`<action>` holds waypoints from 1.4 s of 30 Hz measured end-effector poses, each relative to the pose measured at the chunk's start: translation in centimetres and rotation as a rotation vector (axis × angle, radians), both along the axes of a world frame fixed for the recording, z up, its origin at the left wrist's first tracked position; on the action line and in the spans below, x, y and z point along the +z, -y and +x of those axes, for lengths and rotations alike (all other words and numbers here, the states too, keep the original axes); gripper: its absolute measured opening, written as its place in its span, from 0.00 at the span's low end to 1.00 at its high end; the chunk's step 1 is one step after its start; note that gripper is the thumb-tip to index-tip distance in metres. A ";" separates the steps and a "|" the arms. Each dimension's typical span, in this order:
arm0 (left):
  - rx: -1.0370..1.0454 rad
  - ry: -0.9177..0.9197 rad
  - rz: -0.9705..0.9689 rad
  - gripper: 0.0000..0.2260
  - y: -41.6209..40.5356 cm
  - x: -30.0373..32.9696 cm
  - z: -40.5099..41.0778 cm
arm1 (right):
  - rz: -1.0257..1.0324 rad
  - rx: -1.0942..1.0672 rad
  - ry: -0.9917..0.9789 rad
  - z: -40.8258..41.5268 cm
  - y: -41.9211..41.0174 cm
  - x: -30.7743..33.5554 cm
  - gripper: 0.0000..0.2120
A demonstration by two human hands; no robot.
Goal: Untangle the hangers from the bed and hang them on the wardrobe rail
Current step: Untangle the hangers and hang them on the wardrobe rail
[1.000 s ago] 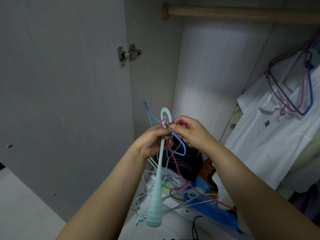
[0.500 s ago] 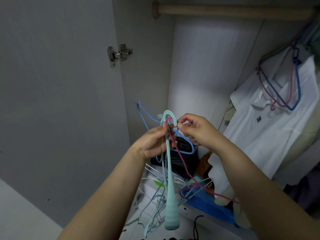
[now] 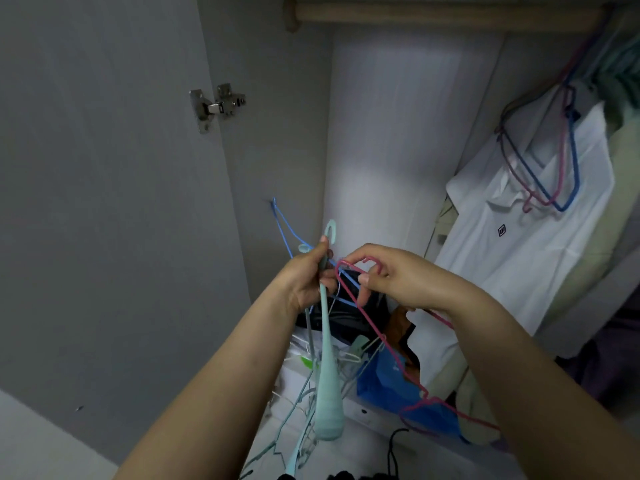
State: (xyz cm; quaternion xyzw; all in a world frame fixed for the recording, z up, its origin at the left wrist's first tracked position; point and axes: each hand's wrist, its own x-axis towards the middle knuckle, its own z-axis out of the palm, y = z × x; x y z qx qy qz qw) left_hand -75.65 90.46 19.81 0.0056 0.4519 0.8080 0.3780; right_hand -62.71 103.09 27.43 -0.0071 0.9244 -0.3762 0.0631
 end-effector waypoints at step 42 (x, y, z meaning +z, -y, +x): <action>0.185 -0.313 -0.152 0.17 3.8 1.7 -2.4 | -0.491 -0.901 -0.774 -0.8 -6.9 1.4 0.13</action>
